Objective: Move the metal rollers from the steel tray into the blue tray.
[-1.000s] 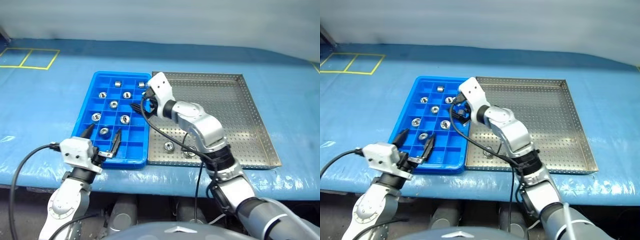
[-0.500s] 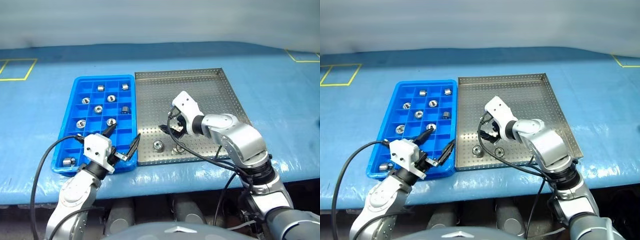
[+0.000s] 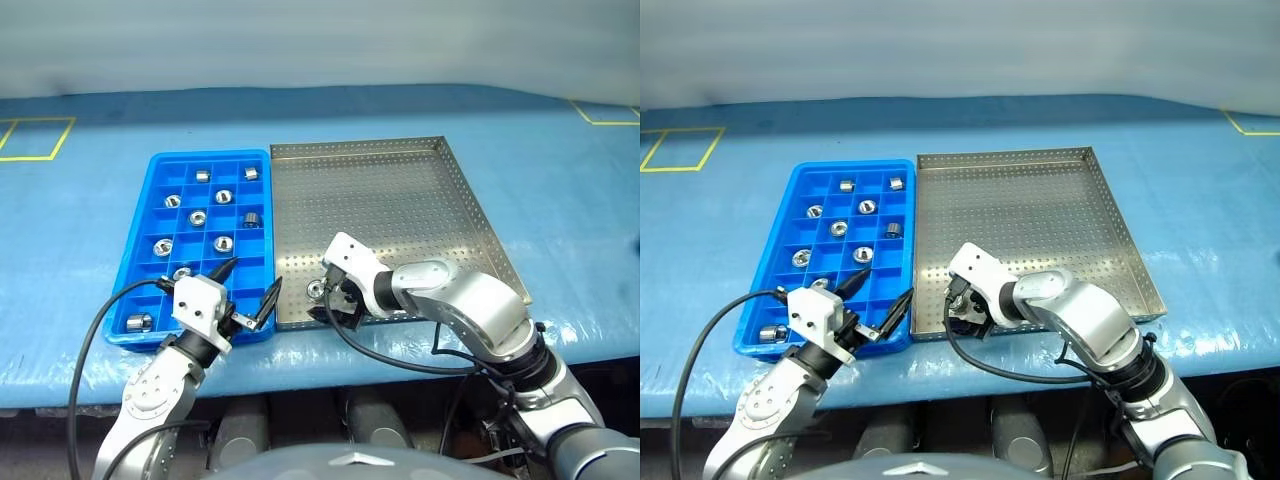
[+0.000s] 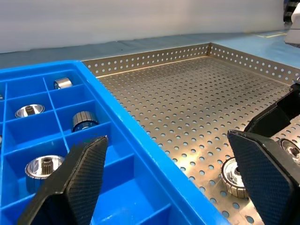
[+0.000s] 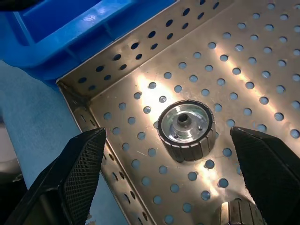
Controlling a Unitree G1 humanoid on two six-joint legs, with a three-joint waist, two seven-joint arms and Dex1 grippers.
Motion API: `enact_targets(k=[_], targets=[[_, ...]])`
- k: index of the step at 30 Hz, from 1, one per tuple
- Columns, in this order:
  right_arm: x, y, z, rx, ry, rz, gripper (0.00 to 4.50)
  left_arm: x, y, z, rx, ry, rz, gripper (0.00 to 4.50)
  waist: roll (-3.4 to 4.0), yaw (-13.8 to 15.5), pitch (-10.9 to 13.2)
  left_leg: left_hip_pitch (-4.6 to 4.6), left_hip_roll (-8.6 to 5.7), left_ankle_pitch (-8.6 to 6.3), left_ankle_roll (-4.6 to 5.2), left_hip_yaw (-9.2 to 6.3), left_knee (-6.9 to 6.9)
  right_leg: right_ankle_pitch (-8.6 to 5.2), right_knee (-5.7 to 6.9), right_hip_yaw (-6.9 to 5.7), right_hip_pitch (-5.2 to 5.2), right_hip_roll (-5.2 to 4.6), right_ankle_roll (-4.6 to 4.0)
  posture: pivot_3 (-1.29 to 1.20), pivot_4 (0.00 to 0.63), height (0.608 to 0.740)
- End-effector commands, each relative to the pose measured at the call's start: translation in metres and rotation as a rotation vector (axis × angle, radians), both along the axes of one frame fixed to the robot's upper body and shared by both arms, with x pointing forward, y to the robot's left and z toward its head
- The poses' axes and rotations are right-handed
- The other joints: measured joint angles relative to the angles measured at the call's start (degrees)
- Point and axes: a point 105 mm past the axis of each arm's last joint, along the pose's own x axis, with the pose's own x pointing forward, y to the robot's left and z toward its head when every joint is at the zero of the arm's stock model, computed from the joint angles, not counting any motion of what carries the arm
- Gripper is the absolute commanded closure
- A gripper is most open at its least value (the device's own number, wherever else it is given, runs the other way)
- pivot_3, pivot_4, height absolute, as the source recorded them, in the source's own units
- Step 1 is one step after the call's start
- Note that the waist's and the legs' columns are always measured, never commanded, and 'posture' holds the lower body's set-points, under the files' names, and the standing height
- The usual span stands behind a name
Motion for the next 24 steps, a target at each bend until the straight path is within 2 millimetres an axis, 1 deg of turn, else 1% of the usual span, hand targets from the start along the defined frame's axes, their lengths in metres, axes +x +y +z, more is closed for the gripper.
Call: enact_targets(k=[1,5,10,12,13,14,18,19,21,24], targets=[[0.005,0.007,0.003,0.019,-0.034,0.011,0.02,-0.004,-0.001,0.014,-0.007,-0.053,-0.001,0.0,0.0,0.1,0.0,0.0,0.0,0.0,0.0,0.0,0.0,0.0,-0.01,0.0,0.0,-0.01,0.0,0.09,0.15,0.74],[0.012,0.009,-0.002,0.025,-0.026,-0.012,0.02,-0.007,0.001,0.015,-0.007,-0.055,0.023,0.0,-0.01,0.5,0.0,-0.01,0.0,0.0,0.0,-0.01,-0.01,0.0,-0.01,-0.01,0.0,0.0,0.0,0.14,0.15,0.74],[0.019,0.002,-0.015,-0.025,-0.031,-0.034,0.02,-0.011,0.003,0.016,-0.007,-0.056,0.047,0.0,0.0,1.8,0.0,0.0,0.0,0.0,0.0,-0.02,-0.01,0.0,-0.02,-0.01,0.01,0.0,0.0,0.16,0.15,0.74],[0.02,0.001,-0.017,-0.037,-0.041,-0.029,0.02,-0.012,0.004,0.016,-0.01,-0.055,0.055,0.0,-0.03,2.4,0.0,0.0,-0.01,0.0,0.0,-0.01,-0.01,0.0,-0.02,-0.01,0.0,-0.01,-0.01,0.17,0.15,0.74],[0.02,0.001,-0.016,-0.04,-0.048,-0.024,0.4,-0.012,0.005,0.016,-0.011,-0.055,0.057,0.0,-0.03,2.6,0.0,0.0,-0.01,0.0,0.0,-0.02,-0.01,0.0,-0.02,-0.01,0.01,0.0,-0.01,0.17,0.15,0.74],[0.021,0.001,-0.016,-0.045,-0.062,-0.017,0.58,-0.013,0.005,0.016,-0.011,-0.055,0.058,0.0,-0.02,2.7,0.0,0.0,-0.01,0.0,0.0,-0.01,-0.01,0.0,-0.02,-0.01,0.0,0.0,-0.01,0.17,0.15,0.74],[0.025,0.0,-0.008,-0.03,-0.087,-0.017,1.85,-0.013,0.005,0.016,-0.014,-0.056,0.065,0.0,-0.03,3.0,0.0,0.0,-0.01,0.0,0.0,0.0,0.0,-0.01,-0.02,-0.01,0.0,-0.01,-0.01,0.18,0.15,0.74],[0.026,-0.001,-0.008,-0.033,-0.093,-0.013,2.25,-0.013,0.005,0.017,-0.015,-0.056,0.068,0.0,-0.03,3.0,0.0,-0.01,-0.01,0.0,0.0,-0.01,0.0,-0.01,-0.02,-0.01,0.0,-0.01,-0.01,0.18,0.15,0.74],[0.027,-0.003,-0.006,-0.041,-0.108,-0.006,2.8,-0.014,0.006,0.017,-0.019,-0.058,0.078,0.0,-0.03,3.0,0.0,-0.01,-0.01,0.0,0.0,-0.01,0.0,-0.01,-0.03,-0.01,0.0,-0.01,-0.01,0.18,0.15,0.74],[0.031,-0.003,0.005,-0.038,-0.16,0.005,2.79,-0.014,0.012,0.02,-0.031,-0.073,0.116,0.0,-0.03,3.0,0.0,-0.02,0.0,0.0,0.0,0.0,0.0,-0.01,-0.04,-0.01,0.0,-0.01,-0.01,0.18,0.15,0.74]])
